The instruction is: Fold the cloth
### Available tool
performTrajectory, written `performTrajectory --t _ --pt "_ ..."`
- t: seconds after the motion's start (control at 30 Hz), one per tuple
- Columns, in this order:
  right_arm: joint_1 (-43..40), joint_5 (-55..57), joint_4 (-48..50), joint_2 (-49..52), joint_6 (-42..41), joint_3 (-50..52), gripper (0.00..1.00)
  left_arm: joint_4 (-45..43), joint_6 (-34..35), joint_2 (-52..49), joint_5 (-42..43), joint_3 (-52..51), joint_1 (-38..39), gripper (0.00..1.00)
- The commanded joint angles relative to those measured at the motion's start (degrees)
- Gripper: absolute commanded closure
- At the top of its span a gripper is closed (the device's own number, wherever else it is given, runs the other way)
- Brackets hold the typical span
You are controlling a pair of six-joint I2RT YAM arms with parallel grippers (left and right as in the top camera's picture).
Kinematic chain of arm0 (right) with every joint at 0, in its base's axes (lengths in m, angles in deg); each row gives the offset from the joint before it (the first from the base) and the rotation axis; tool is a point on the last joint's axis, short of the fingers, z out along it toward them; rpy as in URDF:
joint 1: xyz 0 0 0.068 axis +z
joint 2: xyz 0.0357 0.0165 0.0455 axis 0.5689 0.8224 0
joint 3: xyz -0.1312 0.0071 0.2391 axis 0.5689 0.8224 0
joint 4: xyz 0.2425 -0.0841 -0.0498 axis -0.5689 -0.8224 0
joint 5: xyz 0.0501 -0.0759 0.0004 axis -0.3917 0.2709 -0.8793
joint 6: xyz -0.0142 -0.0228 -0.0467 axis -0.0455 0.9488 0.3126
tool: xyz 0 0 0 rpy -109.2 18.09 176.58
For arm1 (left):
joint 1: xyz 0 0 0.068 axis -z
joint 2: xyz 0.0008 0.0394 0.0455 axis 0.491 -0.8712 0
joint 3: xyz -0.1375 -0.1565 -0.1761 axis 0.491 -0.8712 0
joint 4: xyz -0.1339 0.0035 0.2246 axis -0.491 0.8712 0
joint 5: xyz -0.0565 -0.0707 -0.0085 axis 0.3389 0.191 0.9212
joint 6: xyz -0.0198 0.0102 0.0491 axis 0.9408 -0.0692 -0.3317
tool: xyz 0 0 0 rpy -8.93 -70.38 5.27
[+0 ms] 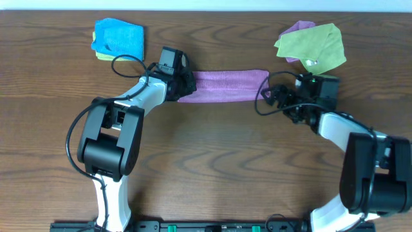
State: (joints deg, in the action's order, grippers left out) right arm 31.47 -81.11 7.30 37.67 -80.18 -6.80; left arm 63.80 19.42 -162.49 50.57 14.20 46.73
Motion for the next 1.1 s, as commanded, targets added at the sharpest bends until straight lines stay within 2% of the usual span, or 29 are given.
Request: performTrajectory --t 0.0,0.37,0.57,0.67,0.87,1.07 --pt "2.69 3.48 2.19 1.86 -3.91 0.9 0.03 0.31 0.72 -2.1 -1.55 0.24 0.02 0.94" --pt "5.84 8.24 15.3 11.72 -10.36 0.87 0.09 0.85 0.7 -2.1 -1.44 0.24 0.02 0.94" --pt "7.8 9.55 26.01 17.88 -12.7 0.85 0.17 2.43 0.68 -2.1 -1.46 0.24 0.02 0.94" --pt "8.52 10.47 28.87 20.26 -12.9 0.85 0.37 3.06 0.68 -2.1 -1.49 0.24 0.02 0.94" --pt "8.81 12.63 31.43 20.63 -12.59 0.85 0.99 3.45 0.68 -2.1 -1.46 0.24 0.02 0.94" --pt "7.61 5.35 40.94 20.06 -10.88 0.42 0.98 3.45 0.68 -2.1 -1.2 0.24 0.02 0.94"
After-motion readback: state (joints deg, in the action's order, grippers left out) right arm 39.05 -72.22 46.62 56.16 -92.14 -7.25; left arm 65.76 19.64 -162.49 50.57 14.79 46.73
